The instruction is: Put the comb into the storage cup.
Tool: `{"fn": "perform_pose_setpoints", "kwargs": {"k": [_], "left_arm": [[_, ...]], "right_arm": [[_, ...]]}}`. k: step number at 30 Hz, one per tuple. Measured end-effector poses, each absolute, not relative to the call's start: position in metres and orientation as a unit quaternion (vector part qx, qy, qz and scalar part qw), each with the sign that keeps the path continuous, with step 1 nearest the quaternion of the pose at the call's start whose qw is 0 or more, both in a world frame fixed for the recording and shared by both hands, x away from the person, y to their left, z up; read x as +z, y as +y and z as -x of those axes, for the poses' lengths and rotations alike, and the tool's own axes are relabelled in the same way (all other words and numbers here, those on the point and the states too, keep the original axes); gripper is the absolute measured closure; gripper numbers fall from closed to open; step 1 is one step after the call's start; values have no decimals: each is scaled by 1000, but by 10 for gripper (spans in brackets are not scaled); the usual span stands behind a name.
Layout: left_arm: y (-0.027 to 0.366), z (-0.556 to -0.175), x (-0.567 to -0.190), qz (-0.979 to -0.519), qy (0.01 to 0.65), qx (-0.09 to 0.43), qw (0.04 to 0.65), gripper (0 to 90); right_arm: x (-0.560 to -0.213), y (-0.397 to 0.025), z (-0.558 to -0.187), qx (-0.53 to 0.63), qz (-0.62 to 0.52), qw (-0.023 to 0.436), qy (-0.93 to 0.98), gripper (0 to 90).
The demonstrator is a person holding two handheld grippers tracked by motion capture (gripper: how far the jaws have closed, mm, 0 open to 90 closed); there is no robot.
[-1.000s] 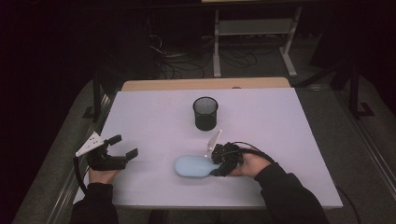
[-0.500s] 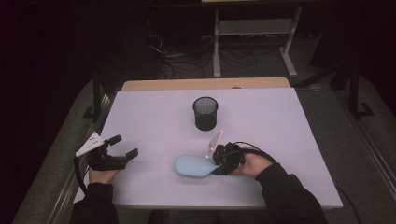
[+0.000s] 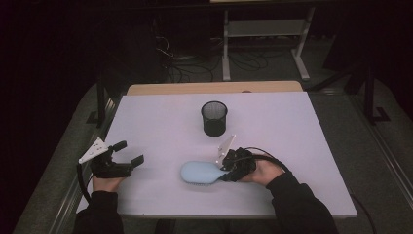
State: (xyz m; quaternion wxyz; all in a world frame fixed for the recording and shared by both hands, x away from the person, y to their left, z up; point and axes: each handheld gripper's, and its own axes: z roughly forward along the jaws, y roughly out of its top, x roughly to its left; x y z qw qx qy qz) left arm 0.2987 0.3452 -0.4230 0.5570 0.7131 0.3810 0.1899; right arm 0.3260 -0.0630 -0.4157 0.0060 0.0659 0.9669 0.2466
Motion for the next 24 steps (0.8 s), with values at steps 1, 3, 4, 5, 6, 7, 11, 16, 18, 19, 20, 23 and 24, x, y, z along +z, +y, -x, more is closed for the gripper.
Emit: {"fn": "perform_pose_setpoints", "kwargs": {"k": [1,3,4,5,6,7,11,16,18,19,20,23,24], "left_arm": [[345,-299,-423,-713,381,190,557,0],[345,-299,-423,-713,381,189,557,0],[345,-299,-423,-713,381,189,557,0],[345,-299,-423,-713,381,189,557,0],[345,-299,-423,-713,381,189,558,0],[345,-299,-423,-713,381,189,558,0],[345,-299,-423,-713,381,188,558,0],[345,-299,-423,-713,381,186,558,0],[345,-298,-423,-713,382,186,559,0],[345,-299,-423,-712,382,185,559,0],[345,-298,-423,-712,382,186,559,0],[345,-298,-423,-712,382,185,559,0],[345,-298,-423,-712,381,185,559,0]], "right_arm": [[-415,-63,-326,247,-66,7,967,681],[-414,-64,-326,249,-66,10,966,681],[-414,-64,-326,251,-67,10,966,681],[-413,-64,-326,254,-67,10,965,681],[-413,-65,-326,255,-66,11,965,681],[-412,-65,-326,256,-66,13,964,681],[-409,-67,-327,259,-66,17,963,681],[-404,-71,-328,265,-72,22,961,681],[-402,-73,-328,269,-73,24,960,681],[-401,-74,-328,271,-74,26,959,681],[-400,-75,-328,273,-74,27,959,681],[-398,-78,-328,276,-76,30,958,681],[-397,-78,-328,277,-76,31,957,681]]}}
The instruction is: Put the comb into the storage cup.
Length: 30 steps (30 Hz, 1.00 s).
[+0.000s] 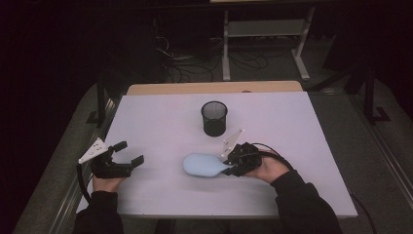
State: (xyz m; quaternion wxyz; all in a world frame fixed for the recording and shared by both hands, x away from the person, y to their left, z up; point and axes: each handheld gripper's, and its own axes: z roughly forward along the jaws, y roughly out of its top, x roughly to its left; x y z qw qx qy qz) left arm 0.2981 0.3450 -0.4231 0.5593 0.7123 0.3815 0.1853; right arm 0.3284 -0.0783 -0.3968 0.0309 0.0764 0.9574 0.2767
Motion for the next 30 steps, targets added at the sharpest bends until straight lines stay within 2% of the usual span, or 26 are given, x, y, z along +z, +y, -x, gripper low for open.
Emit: {"fn": "perform_pose_setpoints", "kwargs": {"k": [30], "left_arm": [[340,-295,-419,-714,373,174,566,0]], "right_arm": [[-340,-90,-338,303,-83,86,946,681]]}}
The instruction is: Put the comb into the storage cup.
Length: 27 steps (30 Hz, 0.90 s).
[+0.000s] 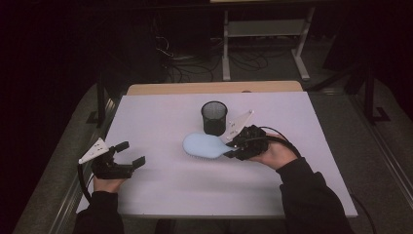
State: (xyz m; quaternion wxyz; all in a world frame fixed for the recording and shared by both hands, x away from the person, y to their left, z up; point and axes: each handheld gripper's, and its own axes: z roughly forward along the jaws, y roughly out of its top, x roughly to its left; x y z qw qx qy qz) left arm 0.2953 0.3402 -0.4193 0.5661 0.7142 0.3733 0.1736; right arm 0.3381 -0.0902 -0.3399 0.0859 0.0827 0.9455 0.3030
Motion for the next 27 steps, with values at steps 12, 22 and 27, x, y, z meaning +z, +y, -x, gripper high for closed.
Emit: {"fn": "perform_pose_setpoints", "kwargs": {"k": [12,22,27], "left_arm": [[341,-295,-418,-715,372,175,566,0],[341,-294,-416,-713,370,174,569,0],[342,-295,-416,-714,371,174,568,0]], "right_arm": [[-323,-89,-343,319,-83,103,938,681],[-310,-88,-347,328,-89,112,934,681],[-305,-86,-347,328,-87,118,933,681]]}}
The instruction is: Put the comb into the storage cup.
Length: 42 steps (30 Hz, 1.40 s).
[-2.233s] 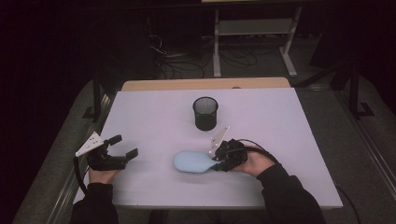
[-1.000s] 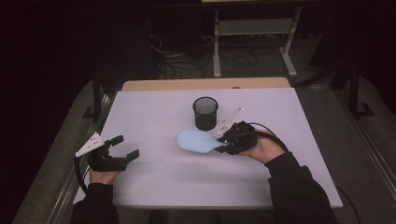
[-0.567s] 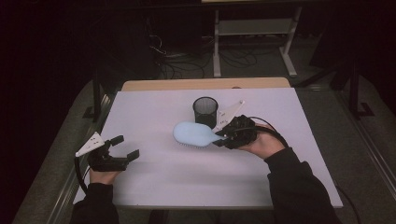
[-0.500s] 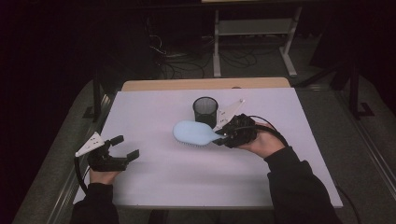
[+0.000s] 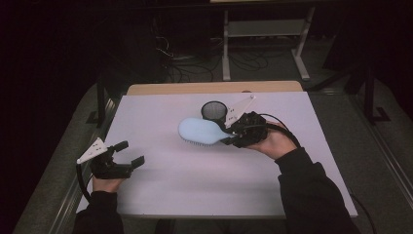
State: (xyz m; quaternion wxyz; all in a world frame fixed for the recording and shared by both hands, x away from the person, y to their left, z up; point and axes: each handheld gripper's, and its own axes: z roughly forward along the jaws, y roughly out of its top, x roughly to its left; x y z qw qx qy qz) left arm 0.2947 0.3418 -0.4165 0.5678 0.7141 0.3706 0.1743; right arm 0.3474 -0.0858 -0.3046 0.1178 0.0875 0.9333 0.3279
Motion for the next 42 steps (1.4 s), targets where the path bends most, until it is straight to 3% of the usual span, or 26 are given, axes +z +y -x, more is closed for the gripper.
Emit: {"fn": "perform_pose_setpoints", "kwargs": {"k": [24,42], "left_arm": [[333,-300,-392,-723,340,171,576,1],[304,-320,-360,-731,308,137,593,1]], "right_arm": [[-266,-94,-357,360,-93,135,918,681],[-257,-94,-362,378,-98,150,908,681]]}}
